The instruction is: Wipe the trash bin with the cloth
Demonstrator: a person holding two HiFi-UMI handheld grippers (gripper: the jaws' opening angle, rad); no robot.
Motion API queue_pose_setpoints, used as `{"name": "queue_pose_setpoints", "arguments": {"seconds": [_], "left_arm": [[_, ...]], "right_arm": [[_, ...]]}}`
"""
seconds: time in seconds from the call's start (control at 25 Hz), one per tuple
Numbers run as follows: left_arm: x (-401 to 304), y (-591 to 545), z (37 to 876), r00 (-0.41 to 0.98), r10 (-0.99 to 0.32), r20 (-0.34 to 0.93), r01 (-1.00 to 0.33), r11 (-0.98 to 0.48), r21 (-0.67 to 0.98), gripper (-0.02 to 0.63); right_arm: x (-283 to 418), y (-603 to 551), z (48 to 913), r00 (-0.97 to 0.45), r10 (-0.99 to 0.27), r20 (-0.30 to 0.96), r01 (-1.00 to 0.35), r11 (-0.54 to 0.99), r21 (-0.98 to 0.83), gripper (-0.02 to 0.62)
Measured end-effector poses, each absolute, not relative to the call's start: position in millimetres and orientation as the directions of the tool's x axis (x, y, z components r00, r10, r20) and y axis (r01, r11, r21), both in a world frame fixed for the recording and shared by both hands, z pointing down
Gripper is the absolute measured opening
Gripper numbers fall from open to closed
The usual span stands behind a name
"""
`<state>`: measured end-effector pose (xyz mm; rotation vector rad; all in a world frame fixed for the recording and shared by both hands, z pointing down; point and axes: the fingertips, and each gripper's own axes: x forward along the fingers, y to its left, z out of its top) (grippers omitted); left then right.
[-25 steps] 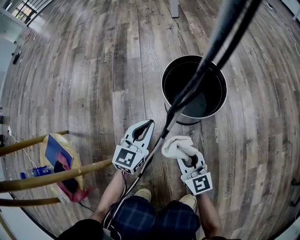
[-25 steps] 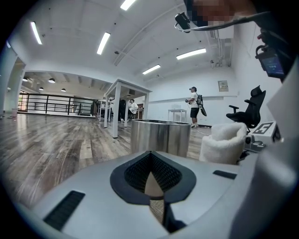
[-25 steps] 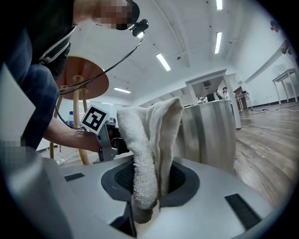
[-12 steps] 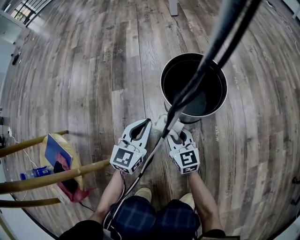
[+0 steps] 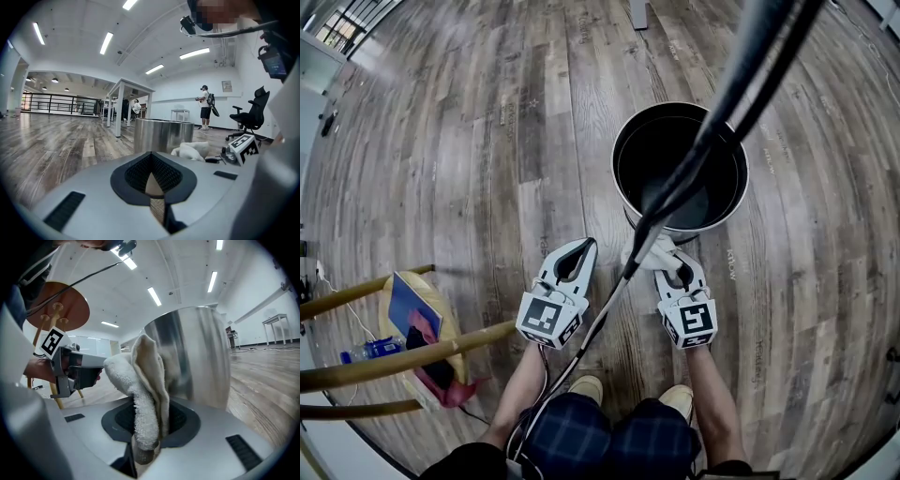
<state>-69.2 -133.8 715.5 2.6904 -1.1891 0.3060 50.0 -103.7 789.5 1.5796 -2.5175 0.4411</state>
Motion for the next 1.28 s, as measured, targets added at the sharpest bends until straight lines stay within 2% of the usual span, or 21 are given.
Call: {"name": "queue_pose_setpoints", "arguments": {"seconds": [0.8,1.04,1.28], "left_arm": [[-61.9,-132.2,713.1,0.661,-0.702,0.265,-0.739,-0.670,0.068,-0.003],[-60.7,-130.0,716.5,0.661,-0.698,0.274,-0.738,-0.671,0.070,-0.003],[-60.5,-130.5,720.0,0.660,-0.700,0.274,-0.741,-0.667,0.080,-0.003]], "right_arm": [[197.1,-114.0,810.4,-0.162,-0.944,0.287,-0.977,0.114,-0.179,0.097],[212.4,-122.5,815.7,-0.138,-0.944,0.299,-0.980,0.087,-0.177,0.097],[208.5,-97.8,801.6,-0.117,-0.963,0.244,-0.974,0.063,-0.216,0.097]]}}
